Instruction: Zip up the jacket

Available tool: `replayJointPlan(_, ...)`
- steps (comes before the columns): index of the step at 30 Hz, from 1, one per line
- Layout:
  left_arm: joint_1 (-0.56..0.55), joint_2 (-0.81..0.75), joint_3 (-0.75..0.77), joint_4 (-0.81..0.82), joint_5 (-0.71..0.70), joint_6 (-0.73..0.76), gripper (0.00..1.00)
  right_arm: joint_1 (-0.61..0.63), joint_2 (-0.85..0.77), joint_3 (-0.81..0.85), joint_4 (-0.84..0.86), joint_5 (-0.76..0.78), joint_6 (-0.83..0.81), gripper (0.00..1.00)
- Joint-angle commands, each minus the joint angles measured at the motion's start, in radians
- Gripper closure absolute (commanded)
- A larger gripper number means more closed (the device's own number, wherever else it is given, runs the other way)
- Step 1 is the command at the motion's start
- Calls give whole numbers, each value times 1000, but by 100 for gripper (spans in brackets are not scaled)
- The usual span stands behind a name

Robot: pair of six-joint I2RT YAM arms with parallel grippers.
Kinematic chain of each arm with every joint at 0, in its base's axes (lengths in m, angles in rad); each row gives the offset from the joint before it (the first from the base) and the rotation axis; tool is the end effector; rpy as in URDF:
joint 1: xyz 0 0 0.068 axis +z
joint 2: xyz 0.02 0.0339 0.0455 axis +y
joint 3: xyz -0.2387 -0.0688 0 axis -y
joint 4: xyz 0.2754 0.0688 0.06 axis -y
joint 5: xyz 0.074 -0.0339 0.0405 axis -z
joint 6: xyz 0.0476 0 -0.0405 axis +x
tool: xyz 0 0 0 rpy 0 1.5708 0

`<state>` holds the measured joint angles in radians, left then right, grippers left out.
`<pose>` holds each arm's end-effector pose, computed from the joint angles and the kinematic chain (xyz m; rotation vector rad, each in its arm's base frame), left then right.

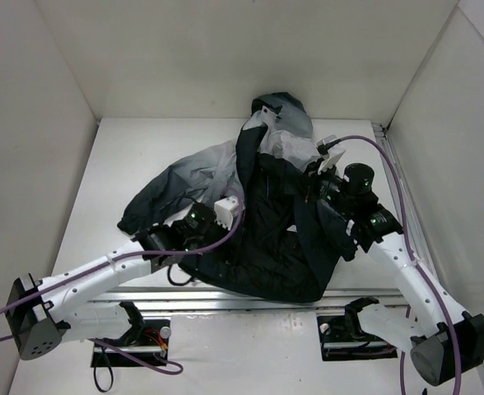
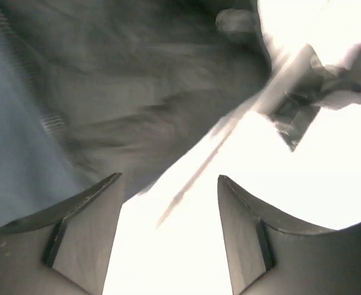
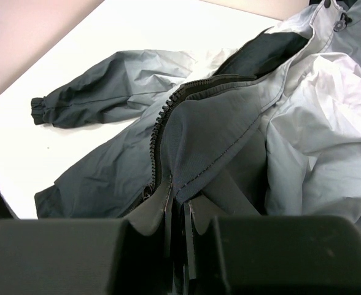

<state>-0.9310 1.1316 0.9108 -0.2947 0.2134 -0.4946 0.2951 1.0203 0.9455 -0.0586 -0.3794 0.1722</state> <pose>0.1741 -0.2509 0.2684 0.6268 2.1754 -1.0442 0.2737 0.1016 0.3405 -0.3931 1.6953 0.6682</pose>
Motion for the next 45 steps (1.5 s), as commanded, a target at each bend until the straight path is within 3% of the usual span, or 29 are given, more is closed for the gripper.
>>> replayJointPlan(1, 1, 14, 63, -162, -241, -84, 42, -4, -43, -4, 117, 2, -8, 100)
replayJointPlan(5, -8, 57, 88, -274, -298, -134, 42, -7, -55, -25, 117, -4, -2, 100)
replayJointPlan(16, -8, 201, 114, -363, -390, -220, 44, -7, -68, -59, 115, -7, -5, 100)
replayJointPlan(29, -8, 361, 138, -354, -290, -177, 50, -13, -86, -82, 117, -10, -11, 100)
replayJointPlan(41, 20, 418, 151, -402, -302, -196, 44, -13, -75, -86, 117, -26, -11, 100)
replayJointPlan(45, 20, 355, 151, -437, -293, -228, 43, -11, -80, -90, 117, -23, -11, 100)
